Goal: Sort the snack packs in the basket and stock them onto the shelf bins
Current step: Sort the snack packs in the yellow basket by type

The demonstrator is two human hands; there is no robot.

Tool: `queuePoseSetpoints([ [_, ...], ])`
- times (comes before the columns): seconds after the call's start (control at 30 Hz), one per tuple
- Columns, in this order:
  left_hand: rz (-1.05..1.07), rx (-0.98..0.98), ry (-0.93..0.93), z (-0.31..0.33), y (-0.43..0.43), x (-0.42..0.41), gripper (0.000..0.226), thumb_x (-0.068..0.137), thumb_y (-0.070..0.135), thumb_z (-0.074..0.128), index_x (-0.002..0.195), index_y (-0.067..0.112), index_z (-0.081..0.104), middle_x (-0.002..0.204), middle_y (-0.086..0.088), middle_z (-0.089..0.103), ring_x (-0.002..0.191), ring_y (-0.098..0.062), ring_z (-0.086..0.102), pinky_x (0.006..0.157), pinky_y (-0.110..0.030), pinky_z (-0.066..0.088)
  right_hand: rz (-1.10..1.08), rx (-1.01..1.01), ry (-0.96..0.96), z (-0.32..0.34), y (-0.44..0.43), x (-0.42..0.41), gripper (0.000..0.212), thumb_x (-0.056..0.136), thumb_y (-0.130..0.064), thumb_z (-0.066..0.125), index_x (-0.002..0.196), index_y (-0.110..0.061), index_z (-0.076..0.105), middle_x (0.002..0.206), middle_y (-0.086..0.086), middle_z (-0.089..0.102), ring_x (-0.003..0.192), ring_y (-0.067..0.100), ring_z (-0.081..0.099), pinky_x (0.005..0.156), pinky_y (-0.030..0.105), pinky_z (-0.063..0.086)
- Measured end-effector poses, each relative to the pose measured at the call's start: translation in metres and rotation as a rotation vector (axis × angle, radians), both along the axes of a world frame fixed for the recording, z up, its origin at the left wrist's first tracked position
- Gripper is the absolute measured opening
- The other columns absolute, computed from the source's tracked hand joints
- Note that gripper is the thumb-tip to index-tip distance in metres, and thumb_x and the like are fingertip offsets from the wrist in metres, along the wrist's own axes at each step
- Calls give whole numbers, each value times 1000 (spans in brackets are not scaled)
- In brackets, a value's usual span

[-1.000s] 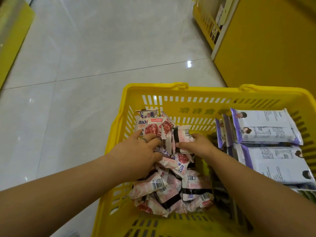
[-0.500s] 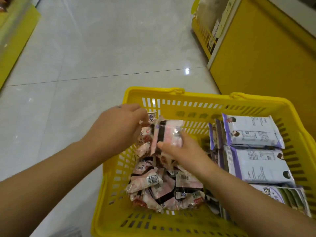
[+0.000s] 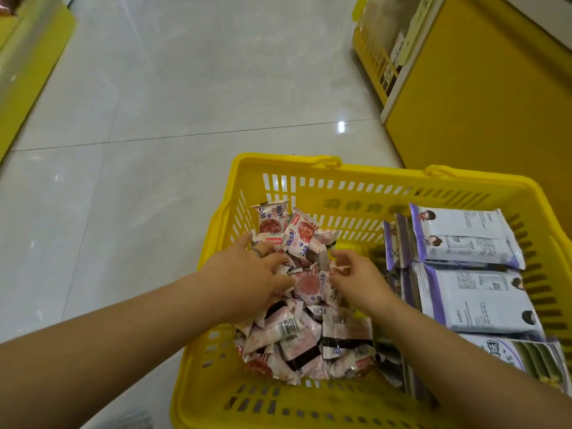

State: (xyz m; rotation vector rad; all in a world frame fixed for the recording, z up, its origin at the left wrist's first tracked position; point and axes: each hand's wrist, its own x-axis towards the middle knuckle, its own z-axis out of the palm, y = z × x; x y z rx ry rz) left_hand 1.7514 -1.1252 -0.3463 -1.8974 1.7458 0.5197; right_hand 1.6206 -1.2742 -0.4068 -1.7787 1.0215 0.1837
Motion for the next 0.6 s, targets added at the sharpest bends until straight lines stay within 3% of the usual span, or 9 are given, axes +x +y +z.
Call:
queuePoseSetpoints([
  [0.1, -7, -20, 0, -1, 2, 1, 48, 102, 45, 29, 148, 38, 21, 160, -5, 14, 147, -29, 10, 115, -57, 2, 64, -9, 160, -21, -21, 4, 65, 94, -13, 58, 149, -18, 24, 127, 11, 53, 101, 26, 62, 84, 41, 52],
  [0.2, -15, -51, -5, -3, 5, 1, 48, 102, 44, 30, 148, 37, 21, 160, -6, 15, 147, -28, 11, 115, -57, 1, 61, 48, 237, -39, -25, 7, 67, 96, -18, 54, 151, -10, 16, 144, 16, 42, 122, 31, 50, 91, 36, 44],
  [0.27, -18, -60, 2, -3, 6, 1, 48, 102, 43, 30, 148, 36, 21, 160, -6, 16, 147, -28, 12, 115, -56, 1, 47, 56, 267, -49, -24, 7, 59, 96, -19, 53, 147, -6, 24, 139, 17, 46, 118, 31, 51, 89, 36, 44],
  [0.33, -23, -65, 3, -3, 7, 1, 47, 102, 44, 28, 148, 36, 20, 159, -6, 17, 146, -28, 13, 115, -56, 2, 12, 75, 257, -54, -23, 6, 48, 94, -19, 57, 137, -6, 38, 124, 14, 55, 102, 26, 57, 78, 33, 48],
  [0.4, -21, -63, 2, -4, 7, 1, 48, 102, 44, 28, 149, 36, 20, 159, -6, 17, 147, -28, 13, 115, -55, 2, -10, 115, 231, -53, -21, 4, 23, 90, -20, 63, 110, -11, 57, 104, 11, 62, 86, 21, 59, 75, 35, 50],
  [0.43, -19, -59, 2, -4, 7, 0, 48, 102, 44, 28, 149, 36, 20, 159, -6, 17, 147, -28, 13, 115, -56, 2, -15, 121, 225, -52, -21, 3, 10, 89, -20, 66, 94, -14, 60, 97, 10, 64, 84, 21, 60, 79, 38, 51],
  [0.47, -18, -55, 1, -4, 6, 0, 48, 102, 44, 28, 149, 36, 20, 160, -6, 17, 147, -29, 12, 115, -56, 2, -17, 114, 216, -50, -21, 3, 10, 87, -19, 67, 83, -17, 58, 92, 9, 65, 83, 22, 61, 82, 41, 52],
  [0.6, -18, -46, -4, -3, 5, 0, 47, 102, 43, 28, 149, 36, 20, 159, -7, 17, 147, -29, 13, 115, -56, 2, -43, 180, 150, -43, -18, 7, 13, 89, -13, 66, 88, -15, 53, 92, 11, 64, 87, 27, 64, 84, 46, 55],
])
